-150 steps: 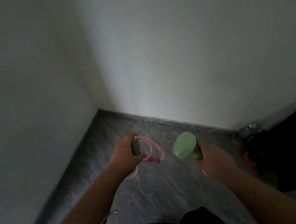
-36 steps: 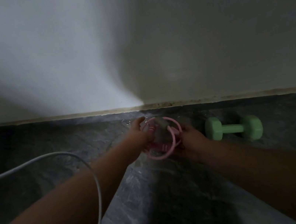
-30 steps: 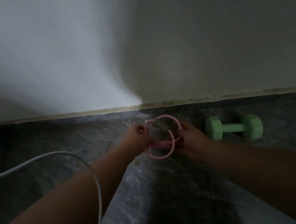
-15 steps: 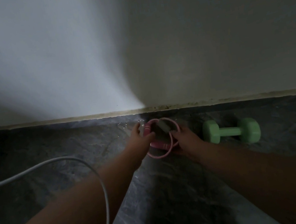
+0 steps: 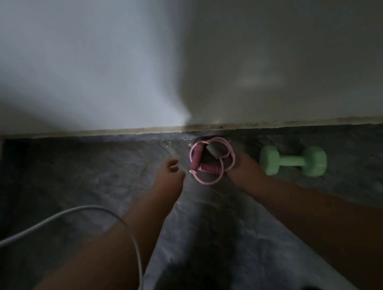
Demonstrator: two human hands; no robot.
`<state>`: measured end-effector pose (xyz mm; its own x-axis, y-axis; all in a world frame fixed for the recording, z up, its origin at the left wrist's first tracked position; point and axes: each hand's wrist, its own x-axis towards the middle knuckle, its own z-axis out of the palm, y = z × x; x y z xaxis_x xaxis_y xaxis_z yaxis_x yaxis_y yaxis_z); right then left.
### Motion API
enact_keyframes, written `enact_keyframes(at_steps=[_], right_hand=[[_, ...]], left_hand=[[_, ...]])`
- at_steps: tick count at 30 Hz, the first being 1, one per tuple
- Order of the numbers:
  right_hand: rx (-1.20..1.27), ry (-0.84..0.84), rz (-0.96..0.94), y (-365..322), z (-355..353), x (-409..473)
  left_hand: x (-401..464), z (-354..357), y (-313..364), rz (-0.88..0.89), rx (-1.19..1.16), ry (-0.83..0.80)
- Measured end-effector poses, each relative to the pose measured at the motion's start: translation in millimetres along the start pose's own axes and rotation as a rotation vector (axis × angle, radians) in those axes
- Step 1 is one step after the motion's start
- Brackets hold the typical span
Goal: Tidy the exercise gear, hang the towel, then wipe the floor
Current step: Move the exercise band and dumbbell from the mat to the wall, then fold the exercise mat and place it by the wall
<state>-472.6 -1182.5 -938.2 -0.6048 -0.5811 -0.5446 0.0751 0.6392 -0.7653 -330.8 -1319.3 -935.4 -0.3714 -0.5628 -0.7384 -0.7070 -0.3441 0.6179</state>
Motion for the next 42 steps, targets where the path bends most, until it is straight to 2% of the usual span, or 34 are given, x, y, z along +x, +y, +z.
enact_keyframes(at_steps=[3, 7, 13, 18, 23, 28, 33, 35, 38, 42], right_hand=[[-0.068, -0.041, 0.003, -58, -22, -68], [-0.168, -0.098, 0.032, -135, -59, -153], [-0.381, -0.201, -0.019, -271, -121, -297], [-0.521, -0.367, -0.240, -392, -169, -427], [-0.730, -0.447, -0.598, -461, -198, -528], [-0.753, -0.471, -0.875, -480, -207, -621], [-0.743, -0.479, -1.108, -450, -210, -718], [-0.752, -0.473, -1.207, -426, -214, -759], [-0.774, -0.496, -1.251, -394, -229, -830], [-0.779, -0.592, -1.352, -360, -246, -917]], left_hand=[[-57, -28, 8, -0.042, -0.014, -0.009], [-159, -64, 46, -0.028, 0.076, 0.021], [-367, -131, 133, 0.092, 0.471, 0.159], [-556, -177, 192, 0.114, 0.496, 0.320], [-709, -186, 206, 0.131, 0.573, 0.480], [-835, -169, 186, 0.169, 0.675, 0.699], [-939, -135, 141, 0.171, 0.741, 0.878], [-986, -111, 110, 0.132, 0.729, 0.913], [-1059, -67, 57, 0.061, 0.654, 0.946], [-1150, -13, 1, -0.054, 0.570, 1.033]])
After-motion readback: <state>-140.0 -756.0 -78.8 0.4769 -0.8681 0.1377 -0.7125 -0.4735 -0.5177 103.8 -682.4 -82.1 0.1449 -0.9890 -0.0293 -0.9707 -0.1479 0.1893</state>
